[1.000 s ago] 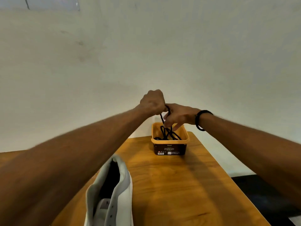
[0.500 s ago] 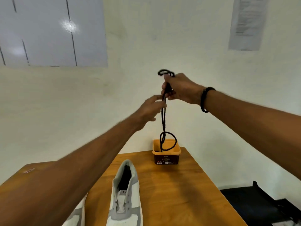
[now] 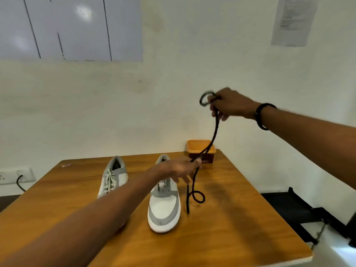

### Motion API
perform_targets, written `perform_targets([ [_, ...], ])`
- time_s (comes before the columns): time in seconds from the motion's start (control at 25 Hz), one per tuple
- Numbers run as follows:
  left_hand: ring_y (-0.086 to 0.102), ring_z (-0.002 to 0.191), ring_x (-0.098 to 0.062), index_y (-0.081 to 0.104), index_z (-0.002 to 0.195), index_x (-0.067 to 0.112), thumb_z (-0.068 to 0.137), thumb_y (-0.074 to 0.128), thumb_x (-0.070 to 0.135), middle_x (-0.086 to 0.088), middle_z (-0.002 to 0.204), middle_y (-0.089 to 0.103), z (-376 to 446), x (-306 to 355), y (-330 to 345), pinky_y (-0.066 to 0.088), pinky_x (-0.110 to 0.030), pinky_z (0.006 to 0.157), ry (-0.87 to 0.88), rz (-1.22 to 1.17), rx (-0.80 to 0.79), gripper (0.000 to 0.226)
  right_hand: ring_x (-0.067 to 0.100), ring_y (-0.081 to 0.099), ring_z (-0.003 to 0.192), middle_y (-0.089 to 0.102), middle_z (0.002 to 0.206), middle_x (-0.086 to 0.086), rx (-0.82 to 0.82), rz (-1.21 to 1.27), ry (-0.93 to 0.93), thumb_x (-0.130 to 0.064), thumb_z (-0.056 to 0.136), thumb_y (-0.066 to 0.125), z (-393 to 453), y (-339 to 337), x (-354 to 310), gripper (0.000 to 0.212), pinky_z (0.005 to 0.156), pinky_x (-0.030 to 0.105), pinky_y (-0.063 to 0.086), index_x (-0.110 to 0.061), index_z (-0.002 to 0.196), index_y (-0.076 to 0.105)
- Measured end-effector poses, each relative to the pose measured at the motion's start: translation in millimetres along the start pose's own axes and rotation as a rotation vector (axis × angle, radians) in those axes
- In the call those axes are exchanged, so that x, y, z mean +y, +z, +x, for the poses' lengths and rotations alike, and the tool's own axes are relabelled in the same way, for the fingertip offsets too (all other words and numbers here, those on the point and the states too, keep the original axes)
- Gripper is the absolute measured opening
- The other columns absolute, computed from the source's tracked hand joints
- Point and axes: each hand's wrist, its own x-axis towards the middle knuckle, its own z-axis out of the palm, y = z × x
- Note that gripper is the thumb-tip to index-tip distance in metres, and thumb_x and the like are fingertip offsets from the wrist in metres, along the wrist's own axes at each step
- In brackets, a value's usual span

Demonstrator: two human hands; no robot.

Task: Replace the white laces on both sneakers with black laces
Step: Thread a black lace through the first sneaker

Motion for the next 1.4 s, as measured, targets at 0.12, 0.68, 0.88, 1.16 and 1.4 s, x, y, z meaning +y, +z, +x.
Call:
perform_targets([
  [0.12, 0.071, 0.076, -0.023, 0.059, 0.133, 0.013, 0.112, 0.035, 0.047, -0.010, 0.093, 0.072, -8, -4, -10, 0.059, -0.036, 0.068, -0.036, 0.085, 0.106, 0.046, 0.022, 0.075, 0.090, 0.070, 0.123, 0.008, -0.294, -0.393, 0.075, -0.042, 0.095, 0.074, -20, 42, 36, 0.051, 0.071, 0.031, 0.062, -0.019, 0.137, 0.057],
  [0.68, 0.064, 0.074, -0.011, 0.075, 0.111, 0.013, 0.098, 0.073, 0.036, -0.006, 0.091, 0.075, 6, -54, -23, 0.052, -0.023, 0.061, 0.072, -0.100, 0.237, 0.027, 0.010, 0.062, 0.065, 0.077, 0.101, 0.016, -0.274, 0.411, 0.168, -0.007, 0.108, 0.048, -77, 168, 60, 0.027, 0.059, 0.023, 0.054, -0.011, 0.124, 0.069],
  [0.88, 0.077, 0.083, -0.020, 0.076, 0.118, 0.007, 0.100, 0.068, 0.011, -0.011, 0.096, 0.080, 4, -79, -1, 0.066, -0.038, 0.081, 0.145, -0.239, 0.393, 0.019, 0.008, 0.069, 0.076, 0.078, 0.101, -0.003, -0.251, 0.490, 0.139, -0.019, 0.101, 0.068, -93, 191, 67, 0.025, 0.061, 0.023, 0.051, -0.031, 0.123, 0.072],
  [1.16, 0.079, 0.075, -0.024, 0.052, 0.143, 0.016, 0.109, 0.051, 0.010, -0.006, 0.099, 0.077, -19, -103, 42, 0.066, -0.043, 0.070, 0.292, -0.263, 0.492, 0.035, -0.002, 0.068, 0.093, 0.075, 0.107, -0.017, 0.021, 0.400, -0.060, -0.031, 0.093, 0.079, -119, 243, 54, 0.029, 0.076, 0.018, 0.058, -0.029, 0.122, 0.076],
  [1.4, 0.075, 0.059, -0.017, 0.052, 0.146, 0.026, 0.109, 0.055, 0.022, -0.003, 0.119, 0.073, -34, -119, 52, 0.064, -0.035, 0.062, 0.220, -0.201, 0.682, 0.038, 0.002, 0.069, 0.094, 0.074, 0.105, -0.015, 0.181, 0.506, -0.095, -0.028, 0.097, 0.074, -126, 272, 49, 0.016, 0.078, 0.021, 0.058, -0.024, 0.112, 0.079],
])
